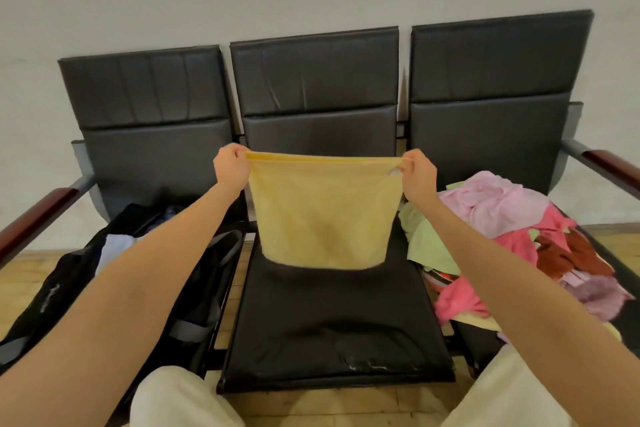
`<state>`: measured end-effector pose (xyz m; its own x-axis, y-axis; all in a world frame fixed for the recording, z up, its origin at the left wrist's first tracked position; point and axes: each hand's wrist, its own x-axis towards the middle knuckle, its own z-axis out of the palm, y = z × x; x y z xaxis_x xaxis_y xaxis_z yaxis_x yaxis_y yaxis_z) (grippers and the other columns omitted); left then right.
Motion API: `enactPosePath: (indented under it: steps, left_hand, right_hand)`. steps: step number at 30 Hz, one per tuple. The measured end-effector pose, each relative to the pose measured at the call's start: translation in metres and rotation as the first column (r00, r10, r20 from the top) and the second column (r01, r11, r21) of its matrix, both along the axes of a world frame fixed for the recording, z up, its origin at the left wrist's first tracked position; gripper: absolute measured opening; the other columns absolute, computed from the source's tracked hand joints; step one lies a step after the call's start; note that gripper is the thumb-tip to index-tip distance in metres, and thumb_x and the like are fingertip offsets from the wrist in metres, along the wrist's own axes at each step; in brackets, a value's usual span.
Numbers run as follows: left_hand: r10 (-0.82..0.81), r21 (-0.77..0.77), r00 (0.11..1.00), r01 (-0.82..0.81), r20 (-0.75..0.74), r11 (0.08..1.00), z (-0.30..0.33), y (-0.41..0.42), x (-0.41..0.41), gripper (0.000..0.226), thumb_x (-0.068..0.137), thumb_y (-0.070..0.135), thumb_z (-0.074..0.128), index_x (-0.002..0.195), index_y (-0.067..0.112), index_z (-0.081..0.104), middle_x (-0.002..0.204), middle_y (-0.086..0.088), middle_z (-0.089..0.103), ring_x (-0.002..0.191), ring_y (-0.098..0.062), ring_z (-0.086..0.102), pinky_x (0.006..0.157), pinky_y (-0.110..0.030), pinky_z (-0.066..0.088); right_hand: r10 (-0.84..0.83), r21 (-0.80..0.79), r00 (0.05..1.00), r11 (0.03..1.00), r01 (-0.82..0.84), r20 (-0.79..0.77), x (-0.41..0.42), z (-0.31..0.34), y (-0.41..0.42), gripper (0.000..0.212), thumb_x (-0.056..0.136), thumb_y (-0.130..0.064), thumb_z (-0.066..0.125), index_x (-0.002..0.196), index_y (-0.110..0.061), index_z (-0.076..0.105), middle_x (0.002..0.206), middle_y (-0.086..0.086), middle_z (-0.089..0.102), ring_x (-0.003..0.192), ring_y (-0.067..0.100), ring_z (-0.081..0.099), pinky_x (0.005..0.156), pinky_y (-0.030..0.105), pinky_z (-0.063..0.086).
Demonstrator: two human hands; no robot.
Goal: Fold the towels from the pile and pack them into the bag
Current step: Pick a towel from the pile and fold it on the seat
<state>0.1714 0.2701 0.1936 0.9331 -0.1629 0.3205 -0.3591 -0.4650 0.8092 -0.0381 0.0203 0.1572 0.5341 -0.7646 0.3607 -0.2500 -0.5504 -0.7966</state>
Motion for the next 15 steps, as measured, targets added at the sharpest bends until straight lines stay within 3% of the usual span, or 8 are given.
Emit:
enactPosePath:
  steps: [4,9,11,15]
  left_hand:
    - [-0.041,-0.012,0.998,0.042,0.055,0.999,0.011,-0.004,0.005,0.031,0.094,0.003,0.038,0.104,0.001,0.067,0.104,-0.016,0.067,0.101,-0.025,0.061,0.082,-0.026,0.044]
    - [-0.072,0.054,0.997,0.073,-0.029,0.996,-0.029,0.002,0.003,0.028,0.096,0.004,0.04,0.104,0.004,0.067,0.102,-0.012,0.065,0.088,-0.017,0.06,0.076,-0.027,0.049]
    - [-0.069,0.087,0.993,0.078,-0.098,0.993,-0.057,0.009,-0.003,0.027,0.096,0.003,0.041,0.104,0.003,0.067,0.099,-0.012,0.064,0.08,-0.014,0.058,0.07,-0.026,0.049]
    - [-0.079,0.193,0.966,0.129,-0.245,0.973,-0.123,0.03,-0.027,0.028,0.097,0.004,0.041,0.103,0.002,0.068,0.1,-0.016,0.066,0.084,-0.021,0.058,0.069,-0.029,0.047]
  right_hand:
    - [0.037,-0.096,0.997,0.995,-0.029,0.072,-0.001,0.014,-0.012,0.021,0.097,-0.001,0.037,0.1,0.007,0.056,0.09,0.008,0.055,0.082,0.017,0.048,0.064,0.016,0.029]
    - [0.039,-0.053,0.999,0.998,-0.04,-0.011,-0.019,-0.027,-0.009,0.02,0.099,-0.005,0.038,0.104,0.003,0.056,0.092,0.009,0.056,0.081,0.015,0.05,0.058,0.008,0.034]
    - [0.061,-0.033,0.997,0.997,-0.063,-0.056,-0.029,-0.055,0.0,0.02,0.099,-0.004,0.039,0.103,0.004,0.057,0.092,0.014,0.059,0.082,0.016,0.051,0.059,0.014,0.032]
    - [0.082,0.053,0.975,0.996,-0.072,-0.207,-0.054,-0.118,0.021,0.02,0.097,-0.004,0.043,0.1,0.006,0.06,0.095,0.021,0.063,0.084,0.025,0.055,0.071,0.023,0.032]
